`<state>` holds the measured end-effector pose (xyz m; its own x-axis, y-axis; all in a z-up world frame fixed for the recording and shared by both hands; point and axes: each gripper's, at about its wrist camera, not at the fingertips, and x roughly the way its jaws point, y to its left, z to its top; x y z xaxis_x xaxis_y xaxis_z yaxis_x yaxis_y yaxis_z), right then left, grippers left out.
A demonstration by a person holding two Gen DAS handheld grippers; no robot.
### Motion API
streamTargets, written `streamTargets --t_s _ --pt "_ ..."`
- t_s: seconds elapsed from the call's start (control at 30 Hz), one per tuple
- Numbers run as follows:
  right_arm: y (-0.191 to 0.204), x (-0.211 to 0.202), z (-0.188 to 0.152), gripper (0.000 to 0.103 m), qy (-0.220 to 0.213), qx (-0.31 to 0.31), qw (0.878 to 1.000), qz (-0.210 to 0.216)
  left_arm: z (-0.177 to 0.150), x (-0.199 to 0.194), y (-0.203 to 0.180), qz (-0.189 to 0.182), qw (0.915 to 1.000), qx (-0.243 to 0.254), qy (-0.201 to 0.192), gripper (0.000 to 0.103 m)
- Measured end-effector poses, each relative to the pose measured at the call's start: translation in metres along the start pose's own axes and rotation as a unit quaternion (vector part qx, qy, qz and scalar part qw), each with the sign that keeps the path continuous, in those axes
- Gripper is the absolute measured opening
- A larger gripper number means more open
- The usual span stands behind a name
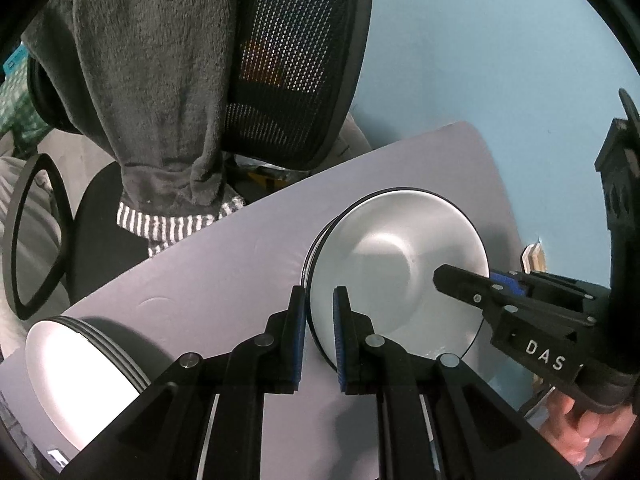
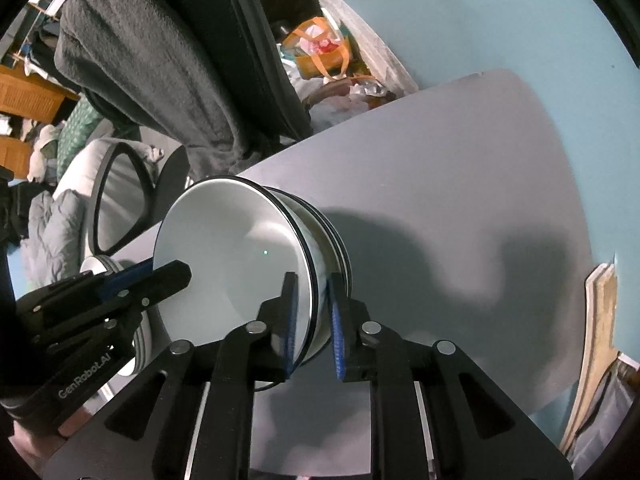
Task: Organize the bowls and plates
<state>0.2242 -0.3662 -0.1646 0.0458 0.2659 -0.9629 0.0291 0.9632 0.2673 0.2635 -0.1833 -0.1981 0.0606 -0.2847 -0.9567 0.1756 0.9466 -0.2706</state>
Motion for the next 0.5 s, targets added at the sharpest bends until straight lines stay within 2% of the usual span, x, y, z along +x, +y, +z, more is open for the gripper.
streamTargets --t_s 0.13,0.23,0.43,0.5 --pt "0.004 -0.006 -0.001 0.020 -0.006 -0.007 1.000 -0.005 -0.001 -0.001 0.001 0.008 1.0000 -0.002 -0.001 0.011" --pt "0.010 -0.015 -0.003 0.030 -0.024 -0.024 0.999 -0.023 -0.003 -0.005 0.002 0.004 0.9999 -0.007 -0.007 0.015" --pt "0.023 -0.036 -0.004 0.044 -0.055 -0.060 0.996 -0.041 -0.008 -0.022 -0.001 0.013 0.9995 -0.007 -0.026 0.016" --pt "0.027 -0.043 -0.003 0.049 -0.065 -0.071 0.994 -0.049 -0.010 -0.032 -0.002 0.013 0.9992 -0.005 -0.038 0.021"
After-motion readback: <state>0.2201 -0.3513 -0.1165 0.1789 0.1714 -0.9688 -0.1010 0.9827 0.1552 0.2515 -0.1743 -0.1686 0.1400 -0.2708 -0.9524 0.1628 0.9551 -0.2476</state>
